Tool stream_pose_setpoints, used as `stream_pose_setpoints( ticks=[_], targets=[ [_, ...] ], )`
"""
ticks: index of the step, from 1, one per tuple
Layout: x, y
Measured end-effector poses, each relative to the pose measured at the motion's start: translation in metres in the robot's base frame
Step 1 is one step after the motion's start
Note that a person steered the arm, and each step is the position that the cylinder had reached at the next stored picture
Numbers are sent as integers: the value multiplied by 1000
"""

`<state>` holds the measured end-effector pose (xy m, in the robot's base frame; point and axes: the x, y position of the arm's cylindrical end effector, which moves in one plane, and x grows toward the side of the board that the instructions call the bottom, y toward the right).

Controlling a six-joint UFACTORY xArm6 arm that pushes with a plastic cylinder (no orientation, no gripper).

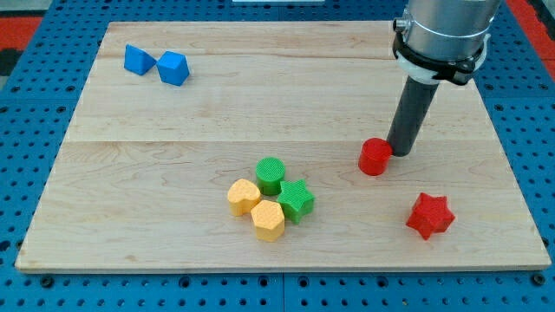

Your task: Place the red circle diagonally to the red star

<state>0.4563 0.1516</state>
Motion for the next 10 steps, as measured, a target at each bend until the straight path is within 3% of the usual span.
stream_pose_setpoints(
  ticks=[3, 4, 5, 7, 9, 10],
  targets=[
    [-8, -34],
    [-1, -75],
    [7, -77],
    [19, -4],
    [-2, -59],
    [21, -43]
  ],
)
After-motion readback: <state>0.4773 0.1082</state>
